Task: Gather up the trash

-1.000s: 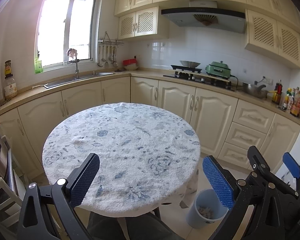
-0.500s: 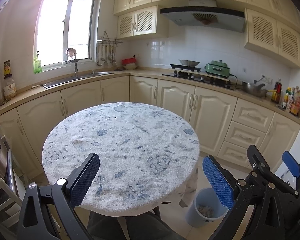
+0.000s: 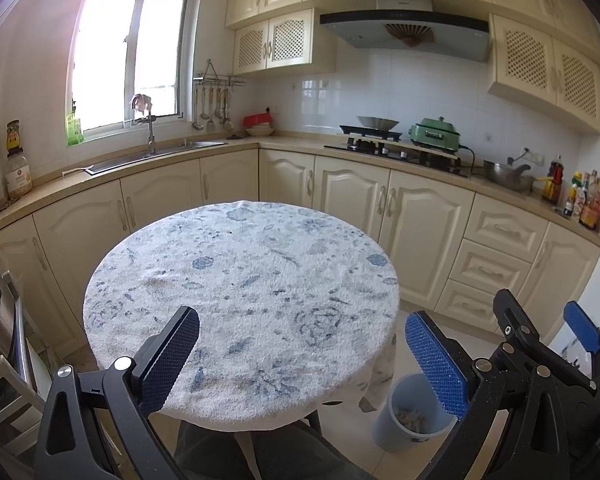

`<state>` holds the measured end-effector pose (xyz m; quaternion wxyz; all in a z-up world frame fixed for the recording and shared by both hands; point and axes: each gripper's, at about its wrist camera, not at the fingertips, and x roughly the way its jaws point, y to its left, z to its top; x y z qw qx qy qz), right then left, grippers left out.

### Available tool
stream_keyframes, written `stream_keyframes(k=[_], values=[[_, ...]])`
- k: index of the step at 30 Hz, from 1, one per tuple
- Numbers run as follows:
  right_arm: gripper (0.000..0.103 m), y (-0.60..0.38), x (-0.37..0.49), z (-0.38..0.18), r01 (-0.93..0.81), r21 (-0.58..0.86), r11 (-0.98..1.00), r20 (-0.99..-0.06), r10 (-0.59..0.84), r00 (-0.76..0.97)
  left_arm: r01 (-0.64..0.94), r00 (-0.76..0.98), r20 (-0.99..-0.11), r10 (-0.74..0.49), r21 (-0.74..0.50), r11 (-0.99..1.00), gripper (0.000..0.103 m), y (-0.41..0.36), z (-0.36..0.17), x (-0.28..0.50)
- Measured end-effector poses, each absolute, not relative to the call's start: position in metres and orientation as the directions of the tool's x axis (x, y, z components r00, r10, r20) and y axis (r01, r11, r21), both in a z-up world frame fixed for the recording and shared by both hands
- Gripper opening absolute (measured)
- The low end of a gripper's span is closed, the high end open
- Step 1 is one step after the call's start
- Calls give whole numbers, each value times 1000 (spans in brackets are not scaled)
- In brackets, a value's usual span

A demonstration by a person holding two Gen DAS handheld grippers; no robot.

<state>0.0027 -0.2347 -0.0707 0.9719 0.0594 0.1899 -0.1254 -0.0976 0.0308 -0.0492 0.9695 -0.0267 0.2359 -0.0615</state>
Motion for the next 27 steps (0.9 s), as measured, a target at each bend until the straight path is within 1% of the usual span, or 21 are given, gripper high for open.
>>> stream_keyframes(k=[27], values=[[95,-234,4,-74,270,65,961,-382,-226,896,113,880,-456,-136,-78,991,102,31,-51,-98]])
